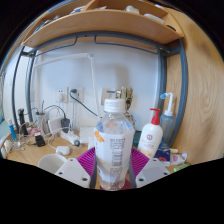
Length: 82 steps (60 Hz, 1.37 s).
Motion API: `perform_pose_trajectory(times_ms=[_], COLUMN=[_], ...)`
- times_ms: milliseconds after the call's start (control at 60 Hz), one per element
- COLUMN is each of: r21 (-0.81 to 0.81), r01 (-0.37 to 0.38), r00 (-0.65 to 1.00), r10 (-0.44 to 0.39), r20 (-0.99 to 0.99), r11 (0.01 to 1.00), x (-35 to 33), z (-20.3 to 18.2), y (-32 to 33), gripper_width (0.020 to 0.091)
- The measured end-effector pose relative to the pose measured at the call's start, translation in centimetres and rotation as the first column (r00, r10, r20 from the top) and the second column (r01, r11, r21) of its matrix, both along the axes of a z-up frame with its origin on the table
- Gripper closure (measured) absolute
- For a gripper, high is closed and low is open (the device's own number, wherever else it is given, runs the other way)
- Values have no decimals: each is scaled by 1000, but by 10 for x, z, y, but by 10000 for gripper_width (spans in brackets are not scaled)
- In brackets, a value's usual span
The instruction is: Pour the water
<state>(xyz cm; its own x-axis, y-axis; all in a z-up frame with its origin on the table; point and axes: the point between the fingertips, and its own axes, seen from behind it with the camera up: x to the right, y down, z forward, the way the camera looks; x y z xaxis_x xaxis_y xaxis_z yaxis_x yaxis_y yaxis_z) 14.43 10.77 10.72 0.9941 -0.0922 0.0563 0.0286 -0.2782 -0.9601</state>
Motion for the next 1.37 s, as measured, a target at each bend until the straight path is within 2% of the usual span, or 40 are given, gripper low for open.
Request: perform_pose_trajectory(times_ms=[133, 233, 350, 383, 517, 667, 717, 883, 1100, 1367], r21=[-15, 36, -90, -107, -145, -258, -282, -329, -292, -287], r01=[12, 21, 13, 11, -33, -28, -28, -111, -125, -152], r00=[1000, 999, 998, 998, 998, 997, 997, 991, 984, 982], r10=[-13, -20, -18, -17, 25, 7, 5, 78, 82, 111], r20=[-13, -39, -57, -53, -51, -83, -82, -112, -157, -154], r11=[1000, 999, 996, 994, 989, 966, 959, 938, 948, 946], x=[8, 10, 8, 6, -1, 8, 12, 6, 10, 7], z=[-22, -18, -54, -59, -62, -65, -56, -16, 36, 58], y=[-2, -6, -18, -22, -46, -102, -118, -152, -167, -173], gripper_width=[595, 561, 394, 376, 376, 376, 376, 383, 376, 381])
